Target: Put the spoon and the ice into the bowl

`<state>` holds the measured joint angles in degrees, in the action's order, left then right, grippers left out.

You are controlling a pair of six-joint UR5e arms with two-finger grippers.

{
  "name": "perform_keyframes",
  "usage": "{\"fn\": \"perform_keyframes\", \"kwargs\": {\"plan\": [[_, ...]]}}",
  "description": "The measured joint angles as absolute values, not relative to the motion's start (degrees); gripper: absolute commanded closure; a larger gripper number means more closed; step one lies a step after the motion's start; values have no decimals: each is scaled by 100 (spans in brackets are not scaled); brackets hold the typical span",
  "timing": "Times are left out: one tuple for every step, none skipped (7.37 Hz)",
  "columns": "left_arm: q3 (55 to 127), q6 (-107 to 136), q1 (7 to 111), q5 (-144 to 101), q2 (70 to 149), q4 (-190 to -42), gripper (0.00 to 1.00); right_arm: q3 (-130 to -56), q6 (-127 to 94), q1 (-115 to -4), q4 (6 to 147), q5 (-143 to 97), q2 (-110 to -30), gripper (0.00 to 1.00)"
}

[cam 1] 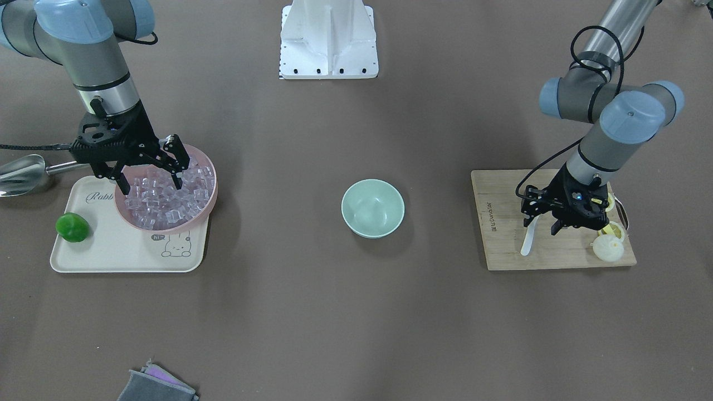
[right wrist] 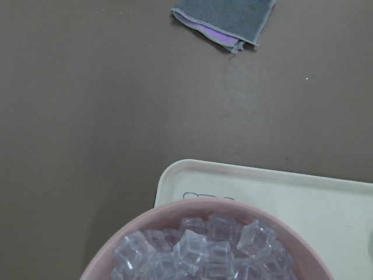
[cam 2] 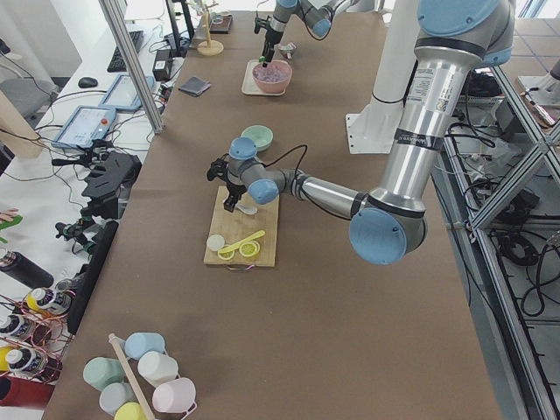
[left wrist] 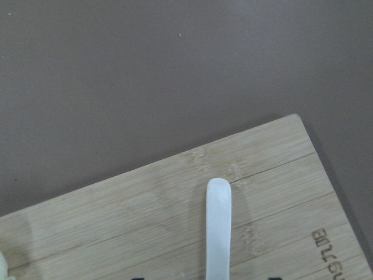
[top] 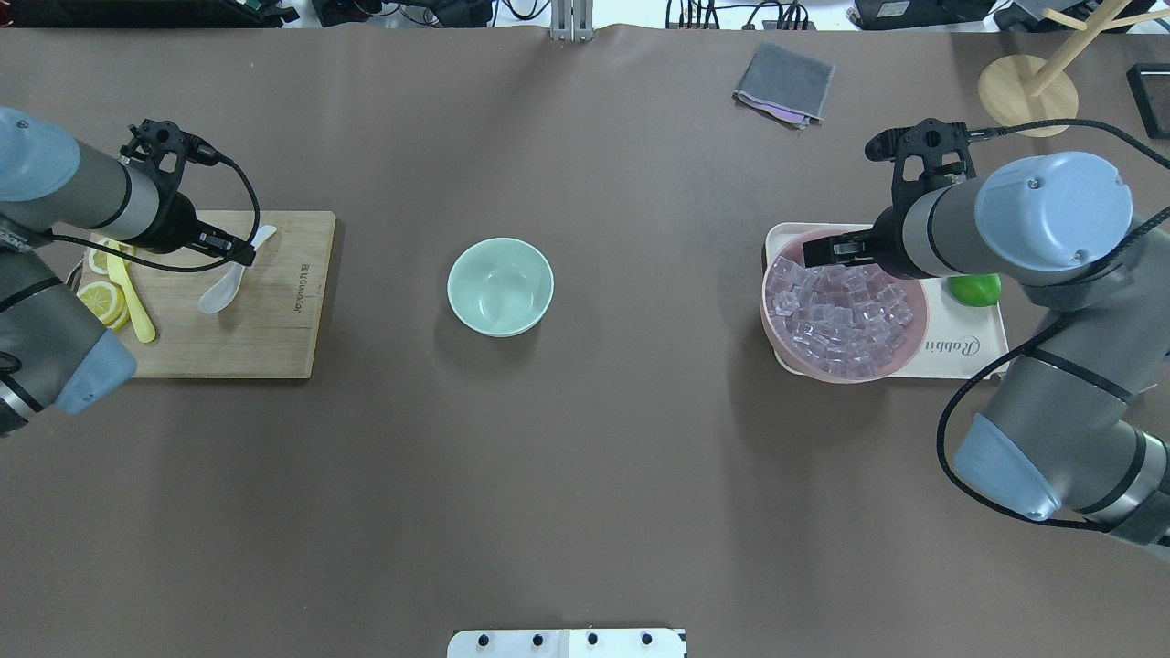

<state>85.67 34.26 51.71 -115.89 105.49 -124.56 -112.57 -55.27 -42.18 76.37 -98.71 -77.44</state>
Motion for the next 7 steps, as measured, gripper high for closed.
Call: {"fn": "perform_keyframes", "kwargs": {"plan": [[8472,3426,5155,-11585,10603,-12522,42,-11256,-5528,-4218,7638,-9868,-7744,1],[8429,3427,5132,-11585,10635,-12547,52,-11255,-5528,-4218,7638,-9866,-7748,1],[8406,3427,5107,-11584,10652,-12555,67,-11253,-5528,-4218,7638,-9868,-7751,1],[8398,3428,5091,-11584,10657,-12558,74,-11251,-5528,-4219,7638,-9868,-7751,1],[8396,3428,5081,-11584,10659,-12559,75,-11250,-5528,-4219,7638,-9864,-7752,1],[8392,3426,5077,-11582,10661,-12560,87,-11251,-5528,-4219,7638,-9862,-7752,1],[8389,3424,5074,-11580,10661,-12560,100,-11252,-5528,-4219,7638,-9862,-7752,1]]}}
